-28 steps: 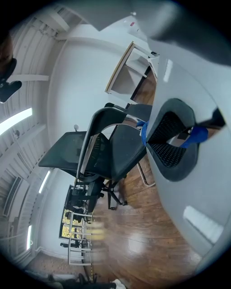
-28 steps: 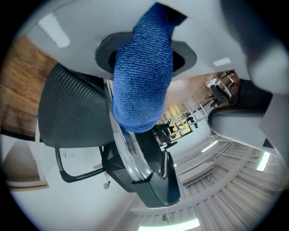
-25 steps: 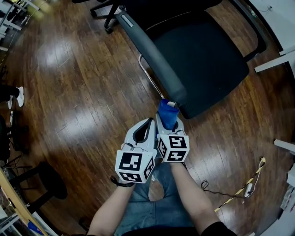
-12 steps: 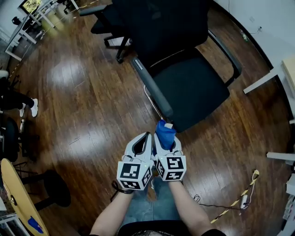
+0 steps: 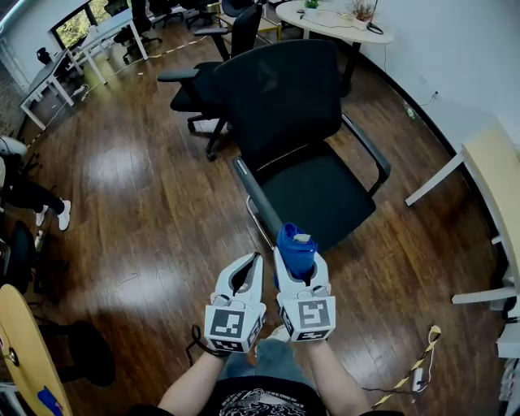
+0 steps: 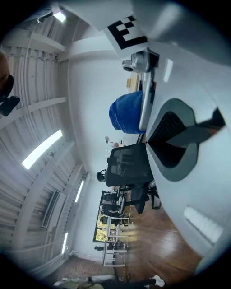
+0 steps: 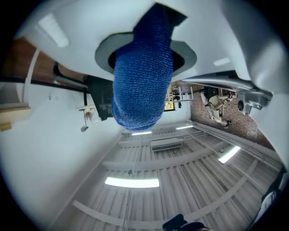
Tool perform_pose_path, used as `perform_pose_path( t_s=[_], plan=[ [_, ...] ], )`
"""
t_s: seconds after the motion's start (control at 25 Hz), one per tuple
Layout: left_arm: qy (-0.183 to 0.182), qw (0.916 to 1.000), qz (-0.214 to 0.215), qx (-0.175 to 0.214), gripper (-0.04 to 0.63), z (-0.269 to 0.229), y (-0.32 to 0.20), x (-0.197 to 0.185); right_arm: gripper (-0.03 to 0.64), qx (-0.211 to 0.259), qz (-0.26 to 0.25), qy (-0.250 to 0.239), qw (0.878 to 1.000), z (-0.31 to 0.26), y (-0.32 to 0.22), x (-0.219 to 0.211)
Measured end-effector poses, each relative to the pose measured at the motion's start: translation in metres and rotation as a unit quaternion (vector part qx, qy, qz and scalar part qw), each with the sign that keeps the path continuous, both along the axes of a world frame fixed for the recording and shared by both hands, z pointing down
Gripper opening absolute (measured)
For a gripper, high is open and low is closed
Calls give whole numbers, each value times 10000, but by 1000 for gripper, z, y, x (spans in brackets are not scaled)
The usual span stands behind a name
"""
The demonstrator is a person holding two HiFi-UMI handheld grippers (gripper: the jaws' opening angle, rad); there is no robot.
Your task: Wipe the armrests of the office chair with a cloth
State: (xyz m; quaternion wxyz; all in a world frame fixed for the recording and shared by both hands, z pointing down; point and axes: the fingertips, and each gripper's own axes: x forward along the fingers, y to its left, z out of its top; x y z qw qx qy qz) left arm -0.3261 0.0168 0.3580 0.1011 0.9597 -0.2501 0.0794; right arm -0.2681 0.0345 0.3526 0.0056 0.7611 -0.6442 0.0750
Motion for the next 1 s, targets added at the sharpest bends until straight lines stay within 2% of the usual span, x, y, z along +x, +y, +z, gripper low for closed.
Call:
perform_pose_path(
  t_s=[0.12,0.32,0.64,0.84,1.0],
  plan=[
    [172,9998,8,116,5,-25,9,3,137,142,54,345,9993,-35,12,2],
    [264,9993,168,199,5,-43,23,17,137,157,214,501,9984,-59,24,10],
    [424,9976,467,279,5,-57,42,41,137,220,405,477,9978,-58,45,28],
    [319,9971,630,296,5,-54,54,55,137,264,582,399,9972,-57,60,41],
    [255,9951,912,279,5,-49,69,85,137,268,934,342,9947,-53,82,69]
  ],
)
